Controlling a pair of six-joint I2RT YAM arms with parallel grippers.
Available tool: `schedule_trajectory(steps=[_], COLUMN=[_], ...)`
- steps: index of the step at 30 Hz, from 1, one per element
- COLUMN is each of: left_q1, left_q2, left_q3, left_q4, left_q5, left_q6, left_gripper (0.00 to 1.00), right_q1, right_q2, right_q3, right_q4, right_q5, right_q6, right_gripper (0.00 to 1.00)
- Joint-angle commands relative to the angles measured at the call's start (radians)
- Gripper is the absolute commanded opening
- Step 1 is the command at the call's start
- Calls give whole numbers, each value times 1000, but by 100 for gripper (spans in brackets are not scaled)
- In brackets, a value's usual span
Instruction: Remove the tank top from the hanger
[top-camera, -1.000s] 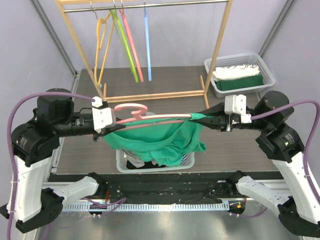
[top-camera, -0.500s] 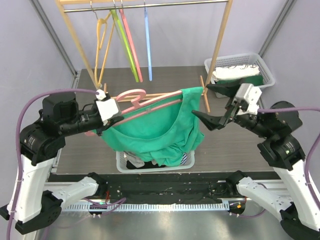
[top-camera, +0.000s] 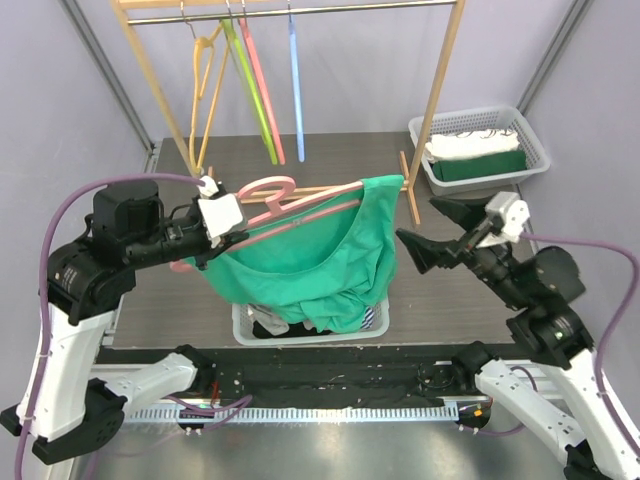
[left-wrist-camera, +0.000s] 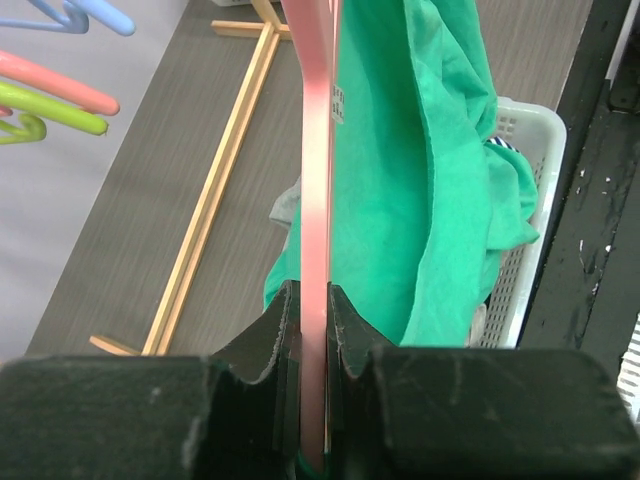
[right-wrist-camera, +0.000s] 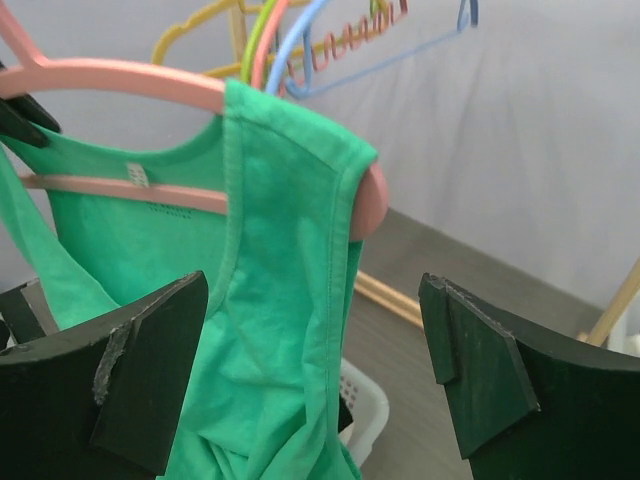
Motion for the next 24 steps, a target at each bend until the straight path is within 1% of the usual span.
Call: schedule_trajectory(steps=[1,6,11,12,14,15,17,18,19,20,24], left_q1=[9,21,26,28,29,31,31,32,32,31,34], left_q2=[4,7,12,15,16,19,22,24,22,25,30], left_q3=[46,48,54,54,51,51,49,49,48,45,40], left_q4=[18,15,12,12,19,19,19,21,21,22,27], left_q5=[46,61,62,60,58,57,52,51,48,46,37], left_q6=[16,13,12,13,9,7,7,7,9,7,7], left_gripper=[0,0,0,0,0,0,0,0,0,0,0], right_q1=[6,4,6,6,6,6,6,6,6,4,6], right_q2=[57,126,175,177,190,195,197,194,188,172,126], right_q3=[-75,-99,-119,-128,-131,-131,-128,-120,-117,-111,-57], right_q4=[156,279,363,385,395,395,389,373,360,348,262], right_q5=[39,12,-51,-62,-94,-103,-126,-128,-131,-136,-128], right_q6=[90,148,206,215,243,251,261,267,268,263,248], right_gripper=[93,86,73,66,57,43,26,10,4,1,1])
